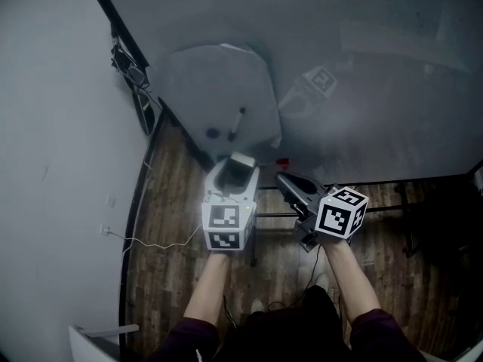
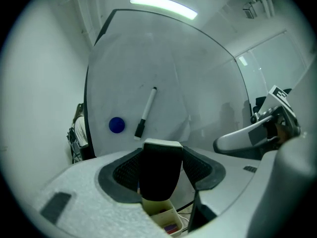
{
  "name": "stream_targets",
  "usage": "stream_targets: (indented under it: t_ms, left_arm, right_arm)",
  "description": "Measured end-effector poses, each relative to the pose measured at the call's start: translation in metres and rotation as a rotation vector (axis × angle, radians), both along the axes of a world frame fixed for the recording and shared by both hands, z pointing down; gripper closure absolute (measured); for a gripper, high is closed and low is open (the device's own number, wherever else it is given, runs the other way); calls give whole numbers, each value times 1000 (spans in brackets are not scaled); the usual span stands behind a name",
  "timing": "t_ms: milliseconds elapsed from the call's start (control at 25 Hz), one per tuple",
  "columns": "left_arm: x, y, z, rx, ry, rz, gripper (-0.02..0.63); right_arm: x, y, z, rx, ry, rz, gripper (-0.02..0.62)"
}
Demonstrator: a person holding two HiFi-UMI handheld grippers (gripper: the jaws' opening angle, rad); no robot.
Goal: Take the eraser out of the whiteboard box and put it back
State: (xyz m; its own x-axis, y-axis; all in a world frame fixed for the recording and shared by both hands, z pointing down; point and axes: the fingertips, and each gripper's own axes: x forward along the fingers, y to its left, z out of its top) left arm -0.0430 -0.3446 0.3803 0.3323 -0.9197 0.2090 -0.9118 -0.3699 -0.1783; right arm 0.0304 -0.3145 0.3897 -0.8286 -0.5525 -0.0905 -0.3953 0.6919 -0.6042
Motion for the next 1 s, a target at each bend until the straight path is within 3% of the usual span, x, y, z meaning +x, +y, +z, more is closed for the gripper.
stream_targets:
  t_ms: [600, 1000]
  left_arm:
    - [-16, 59, -84, 51, 229, 84, 360]
    - [-38, 117, -138, 85, 371, 166, 362]
  right_arm:
    - [-6, 35, -67, 116, -5, 8, 592]
    - [-29, 85, -127, 232, -57, -52, 592]
